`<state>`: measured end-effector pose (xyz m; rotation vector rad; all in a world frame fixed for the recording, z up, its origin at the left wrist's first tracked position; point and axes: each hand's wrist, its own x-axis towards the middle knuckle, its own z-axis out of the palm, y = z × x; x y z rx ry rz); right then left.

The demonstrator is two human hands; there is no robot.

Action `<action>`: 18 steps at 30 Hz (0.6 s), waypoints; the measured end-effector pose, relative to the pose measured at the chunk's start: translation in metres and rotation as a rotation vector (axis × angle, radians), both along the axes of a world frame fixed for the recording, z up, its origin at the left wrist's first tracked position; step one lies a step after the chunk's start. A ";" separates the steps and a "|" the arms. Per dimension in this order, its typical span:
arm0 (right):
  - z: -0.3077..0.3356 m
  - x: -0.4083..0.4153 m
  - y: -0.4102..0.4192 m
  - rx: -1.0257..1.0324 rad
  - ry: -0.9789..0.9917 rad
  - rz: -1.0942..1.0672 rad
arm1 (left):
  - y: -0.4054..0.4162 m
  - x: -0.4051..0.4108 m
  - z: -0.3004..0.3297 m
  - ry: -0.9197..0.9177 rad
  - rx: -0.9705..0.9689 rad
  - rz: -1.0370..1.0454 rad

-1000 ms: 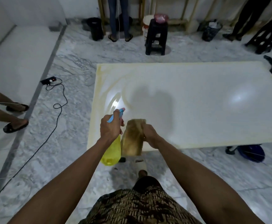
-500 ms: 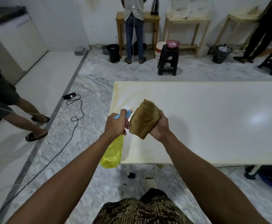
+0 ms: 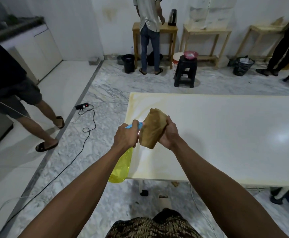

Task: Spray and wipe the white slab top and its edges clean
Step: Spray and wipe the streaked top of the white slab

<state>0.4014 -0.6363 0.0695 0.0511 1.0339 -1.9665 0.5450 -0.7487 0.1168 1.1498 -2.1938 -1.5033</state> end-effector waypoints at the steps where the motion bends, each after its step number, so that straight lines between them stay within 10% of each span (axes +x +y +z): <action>1: 0.001 0.000 -0.001 -0.001 -0.003 0.006 | -0.002 0.000 0.001 0.012 0.004 0.024; 18: -0.006 -0.049 -0.037 0.129 0.060 0.037 | -0.042 -0.069 -0.021 -0.011 0.089 0.100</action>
